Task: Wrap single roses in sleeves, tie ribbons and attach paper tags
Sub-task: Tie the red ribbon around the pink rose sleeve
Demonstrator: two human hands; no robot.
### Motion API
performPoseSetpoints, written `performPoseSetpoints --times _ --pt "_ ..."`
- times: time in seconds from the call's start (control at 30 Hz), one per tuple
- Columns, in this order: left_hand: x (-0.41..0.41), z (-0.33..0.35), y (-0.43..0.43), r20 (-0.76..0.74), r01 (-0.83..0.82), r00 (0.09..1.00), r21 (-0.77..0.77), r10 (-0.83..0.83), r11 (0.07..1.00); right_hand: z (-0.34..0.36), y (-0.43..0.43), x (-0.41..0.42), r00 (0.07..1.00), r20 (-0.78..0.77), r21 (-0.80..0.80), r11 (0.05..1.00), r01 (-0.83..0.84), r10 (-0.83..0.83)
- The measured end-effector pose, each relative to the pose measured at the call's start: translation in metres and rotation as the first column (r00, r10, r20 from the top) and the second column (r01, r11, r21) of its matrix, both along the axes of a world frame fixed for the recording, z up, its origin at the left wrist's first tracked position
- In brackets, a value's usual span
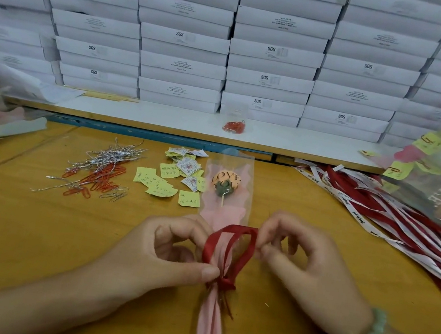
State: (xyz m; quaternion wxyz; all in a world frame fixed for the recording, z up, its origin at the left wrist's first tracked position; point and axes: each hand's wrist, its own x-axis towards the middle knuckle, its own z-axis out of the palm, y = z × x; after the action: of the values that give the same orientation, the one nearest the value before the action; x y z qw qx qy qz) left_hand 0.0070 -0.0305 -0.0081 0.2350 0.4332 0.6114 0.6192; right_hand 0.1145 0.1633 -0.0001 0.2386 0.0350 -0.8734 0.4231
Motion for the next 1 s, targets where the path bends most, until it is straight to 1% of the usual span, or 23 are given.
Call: performPoseSetpoints --times 0.03,0.07,0.13,0.2,0.23,0.3,0.37,0.47,0.5,0.53,0.6,0.63,0.7,0.8,0.83,0.87,0.93,1.0 --pt "0.000 0.000 0.000 -0.004 -0.024 1.000 0.015 0.024 1.000 0.000 0.000 0.000 1.000 0.018 0.141 0.990 0.000 -0.003" --pt "-0.001 -0.001 -0.001 -0.009 -0.054 0.999 0.031 0.054 0.998 0.001 -0.001 0.000 0.999 0.034 0.243 0.970 -0.007 -0.002" --pt "-0.002 -0.002 -0.002 -0.026 -0.127 0.991 0.048 0.128 0.991 0.000 -0.001 0.000 0.996 0.093 0.388 0.921 -0.050 0.014" --pt "-0.003 -0.004 -0.002 -0.047 -0.196 0.979 0.045 0.198 0.980 -0.003 -0.001 -0.002 0.986 0.164 0.498 0.861 -0.105 0.026" --pt "-0.003 -0.004 -0.003 -0.058 -0.231 0.971 0.042 0.233 0.972 -0.005 0.000 -0.003 0.983 0.183 0.526 0.842 -0.123 0.029" --pt "-0.003 -0.004 -0.003 -0.089 -0.306 0.947 0.034 0.307 0.952 -0.006 0.000 -0.003 0.980 0.197 0.535 0.833 -0.140 0.038" --pt "-0.003 -0.005 -0.004 -0.153 -0.379 0.914 0.009 0.376 0.925 -0.007 0.001 -0.003 0.981 0.187 0.537 0.832 -0.138 0.043" --pt "-0.009 -0.009 -0.005 -0.273 -0.447 0.860 0.002 0.431 0.894 -0.007 0.000 -0.003 0.984 0.178 0.600 0.790 -0.127 0.023" --pt "-0.010 -0.009 -0.006 -0.364 -0.471 0.822 -0.003 0.438 0.882 -0.007 0.000 -0.002 0.986 0.169 0.606 0.787 -0.116 0.015" --pt "-0.010 -0.007 -0.007 -0.491 -0.493 0.759 -0.004 0.427 0.870 -0.005 -0.001 -0.001 0.987 0.159 0.593 0.799 -0.103 0.009" --pt "-0.011 -0.006 -0.008 -0.733 -0.495 0.583 0.022 0.351 0.869 -0.003 -0.003 0.002 0.990 0.140 0.541 0.838 -0.070 -0.008" --pt "-0.011 -0.005 -0.009 -0.813 -0.481 0.500 0.026 0.298 0.876 -0.002 -0.003 0.003 0.992 0.124 0.521 0.852 -0.050 -0.018" --pt "-0.008 -0.004 -0.010 -0.912 -0.436 0.365 0.010 0.187 0.900 -0.002 -0.003 0.004 0.995 0.092 0.496 0.868 -0.009 -0.043" --pt "-0.004 -0.004 -0.011 -0.973 -0.389 0.228 -0.052 0.041 0.920 0.000 -0.002 0.005 0.990 0.105 0.525 0.851 0.027 -0.096" --pt "-0.004 -0.004 -0.011 -0.981 -0.392 0.193 -0.063 0.016 0.918 0.001 -0.002 0.006 0.987 0.114 0.560 0.828 0.033 -0.116" --pt "-0.004 -0.004 -0.011 -0.987 -0.401 0.162 -0.063 0.003 0.914 0.002 -0.002 0.006 0.984 0.107 0.618 0.785 0.045 -0.141" --pt "-0.004 -0.001 -0.010 -0.996 -0.415 0.091 -0.045 -0.008 0.909 0.002 -0.004 0.008 0.977 0.051 0.754 0.649 0.098 -0.206" --pt "-0.003 0.001 -0.008 -0.999 -0.407 0.035 -0.030 -0.018 0.913 0.002 -0.003 0.007 0.955 -0.026 0.841 0.510 0.182 -0.297"
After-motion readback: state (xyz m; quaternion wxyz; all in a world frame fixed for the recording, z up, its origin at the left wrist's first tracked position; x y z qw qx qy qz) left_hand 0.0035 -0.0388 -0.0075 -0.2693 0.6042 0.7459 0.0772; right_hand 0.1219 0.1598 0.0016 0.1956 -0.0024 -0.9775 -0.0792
